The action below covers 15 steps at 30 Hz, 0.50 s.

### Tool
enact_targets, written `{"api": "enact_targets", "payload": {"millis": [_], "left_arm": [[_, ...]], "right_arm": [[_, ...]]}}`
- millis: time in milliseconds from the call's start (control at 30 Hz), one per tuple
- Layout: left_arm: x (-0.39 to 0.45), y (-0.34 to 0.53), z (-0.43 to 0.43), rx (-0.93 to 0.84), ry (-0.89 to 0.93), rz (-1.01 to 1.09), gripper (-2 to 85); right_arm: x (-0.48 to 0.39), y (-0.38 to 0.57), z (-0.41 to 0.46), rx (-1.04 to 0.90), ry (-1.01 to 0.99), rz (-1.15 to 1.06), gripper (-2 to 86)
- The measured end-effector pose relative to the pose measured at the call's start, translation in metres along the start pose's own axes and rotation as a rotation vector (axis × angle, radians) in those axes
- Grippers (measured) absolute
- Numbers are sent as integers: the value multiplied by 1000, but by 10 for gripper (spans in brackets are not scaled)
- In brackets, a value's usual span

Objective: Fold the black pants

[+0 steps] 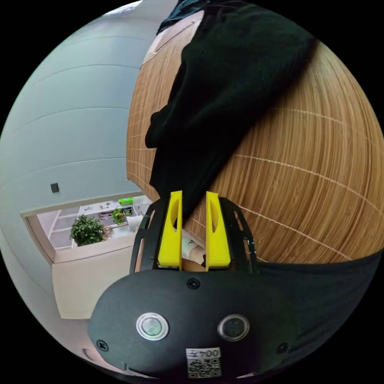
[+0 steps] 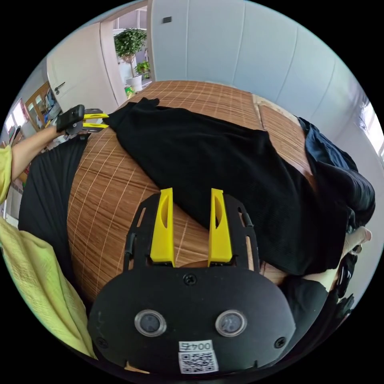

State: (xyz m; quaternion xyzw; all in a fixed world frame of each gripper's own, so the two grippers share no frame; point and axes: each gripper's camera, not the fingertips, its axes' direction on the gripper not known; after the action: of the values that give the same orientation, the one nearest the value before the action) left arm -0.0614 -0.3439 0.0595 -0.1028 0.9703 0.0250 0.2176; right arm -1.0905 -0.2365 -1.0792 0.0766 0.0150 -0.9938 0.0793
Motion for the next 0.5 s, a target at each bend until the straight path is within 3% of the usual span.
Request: {"api": "enact_targets", "payload": {"millis": [400,500], "left_arm": [[-8,-31,14,-22,101,186,52],[-6,-35,16,-43,120,169,35]], "right_arm": [[-59,-127,-17,-77,100,-125,135],[-68,-155,-16,-130,103,-146,97]]}}
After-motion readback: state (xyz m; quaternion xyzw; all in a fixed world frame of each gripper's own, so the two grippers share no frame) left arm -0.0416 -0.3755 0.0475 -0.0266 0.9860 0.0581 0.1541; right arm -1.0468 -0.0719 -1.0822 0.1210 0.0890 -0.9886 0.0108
